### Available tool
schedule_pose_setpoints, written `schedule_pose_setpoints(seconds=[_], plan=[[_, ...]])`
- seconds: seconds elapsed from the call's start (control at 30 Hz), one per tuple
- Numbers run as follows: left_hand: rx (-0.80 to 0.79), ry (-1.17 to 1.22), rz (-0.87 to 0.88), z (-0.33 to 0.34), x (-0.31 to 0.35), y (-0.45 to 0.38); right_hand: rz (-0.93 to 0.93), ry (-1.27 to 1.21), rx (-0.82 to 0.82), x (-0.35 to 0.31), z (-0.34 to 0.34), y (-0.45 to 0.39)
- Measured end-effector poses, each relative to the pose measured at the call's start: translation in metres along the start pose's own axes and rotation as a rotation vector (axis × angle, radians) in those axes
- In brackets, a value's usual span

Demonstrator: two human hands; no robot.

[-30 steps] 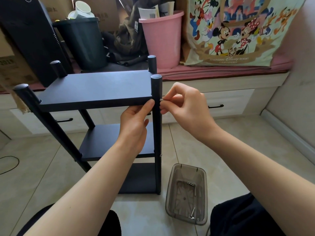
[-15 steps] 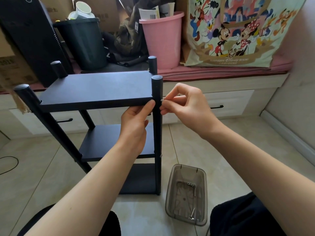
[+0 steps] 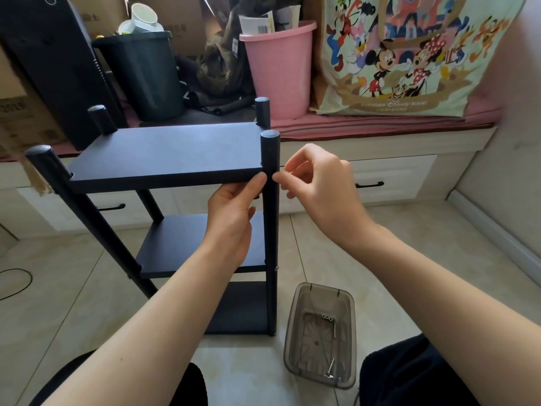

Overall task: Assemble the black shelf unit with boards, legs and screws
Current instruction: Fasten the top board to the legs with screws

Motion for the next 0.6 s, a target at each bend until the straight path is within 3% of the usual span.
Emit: schedule_pose_setpoints(seconds=[0.37,0.5,0.6], plan=[[-0.017,0.029,0.003,0.004,0.001,0.005,-0.213,0.2,0.016,-0.02,0.002,0.0],[-0.027,0.022,0.015,0.007,0.004,0.009,-0.354,0.409,-0.084,-0.031,0.016,0.002],[-0.021,0.015,0.01,0.006,0.004,0.009,-0.291,0.301,-0.035,-0.024,0.01,0.001]])
Point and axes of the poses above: each hand's wrist, its own y-axis away from the middle knuckle, its own z-axis out of the palm, x = y × z, the point moved 8 cm from there along -y, towards the middle knuckle, and after that the axes turned 13 degrees about -z, right-handed, at the moved point
